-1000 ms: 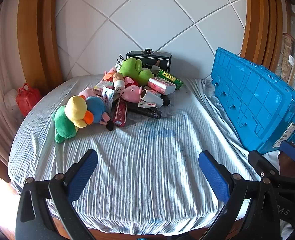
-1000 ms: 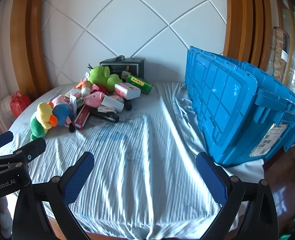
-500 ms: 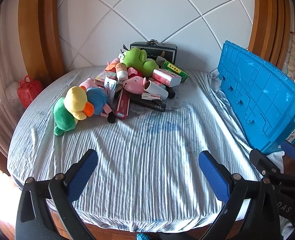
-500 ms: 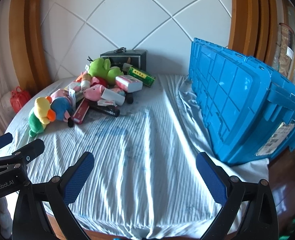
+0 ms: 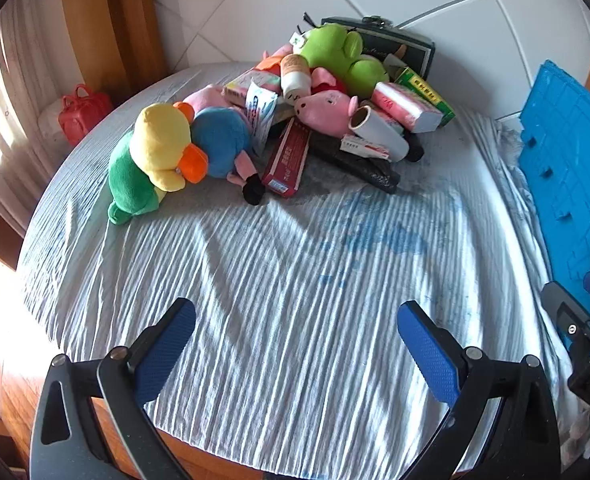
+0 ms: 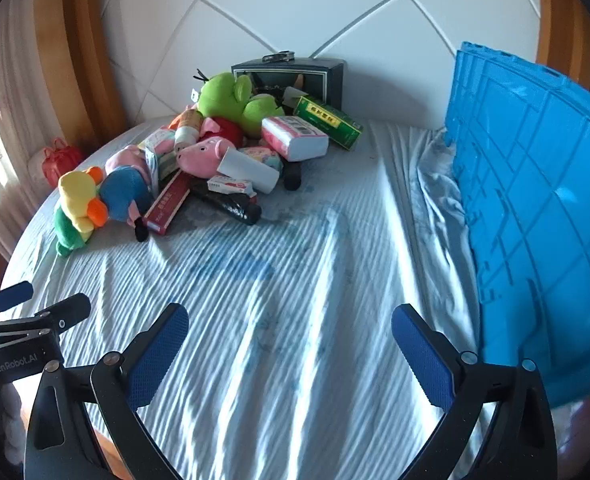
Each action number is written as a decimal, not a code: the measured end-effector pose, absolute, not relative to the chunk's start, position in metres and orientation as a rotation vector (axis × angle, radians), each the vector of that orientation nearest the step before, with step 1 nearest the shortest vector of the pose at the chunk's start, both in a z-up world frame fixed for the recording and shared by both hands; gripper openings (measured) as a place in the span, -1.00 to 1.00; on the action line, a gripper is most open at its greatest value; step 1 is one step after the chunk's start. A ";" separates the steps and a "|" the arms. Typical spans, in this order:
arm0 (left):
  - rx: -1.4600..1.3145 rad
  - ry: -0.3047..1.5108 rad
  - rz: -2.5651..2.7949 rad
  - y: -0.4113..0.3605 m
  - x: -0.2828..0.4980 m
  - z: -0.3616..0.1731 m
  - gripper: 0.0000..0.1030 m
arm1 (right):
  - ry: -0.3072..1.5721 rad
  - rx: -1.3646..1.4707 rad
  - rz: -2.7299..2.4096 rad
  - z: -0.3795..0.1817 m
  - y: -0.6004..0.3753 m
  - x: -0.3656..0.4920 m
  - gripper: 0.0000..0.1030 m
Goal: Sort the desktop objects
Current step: 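Move both tools toward the pile of toys and medicine boxes, then grasp the red medicine box with left tool while right tool grasps black umbrella, then carry red box and black umbrella into the blue crate and release both, then withdraw both tools from the crate back over the bed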
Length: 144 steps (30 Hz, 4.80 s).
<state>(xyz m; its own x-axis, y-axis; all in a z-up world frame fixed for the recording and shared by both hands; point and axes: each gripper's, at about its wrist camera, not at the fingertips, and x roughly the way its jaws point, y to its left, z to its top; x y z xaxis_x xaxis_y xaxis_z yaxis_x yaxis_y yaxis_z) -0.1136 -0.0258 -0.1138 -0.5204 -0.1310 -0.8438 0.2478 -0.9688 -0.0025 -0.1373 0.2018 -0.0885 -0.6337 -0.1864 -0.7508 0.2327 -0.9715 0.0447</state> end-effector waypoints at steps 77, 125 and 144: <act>1.581 0.139 -2.748 -0.085 -0.190 -0.165 -0.15 | 0.288 1.524 -2.236 -0.162 0.089 -0.264 -0.34; 1.844 -0.403 -3.229 0.461 -0.242 0.059 -0.15 | -0.139 1.465 -2.920 0.072 0.585 -0.180 -0.34; 1.731 -0.543 -3.254 0.463 -0.228 0.061 0.34 | -0.010 1.478 -2.947 0.061 0.604 -0.170 0.94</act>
<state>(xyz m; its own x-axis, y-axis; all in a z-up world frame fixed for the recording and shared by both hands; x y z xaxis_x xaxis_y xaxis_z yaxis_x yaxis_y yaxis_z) -0.2280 0.4625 0.0607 -0.4383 0.3576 -0.8247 -0.6061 -0.7951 -0.0226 -0.1700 0.6037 0.0611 -0.5887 0.1356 -0.7969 -0.1411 -0.9879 -0.0638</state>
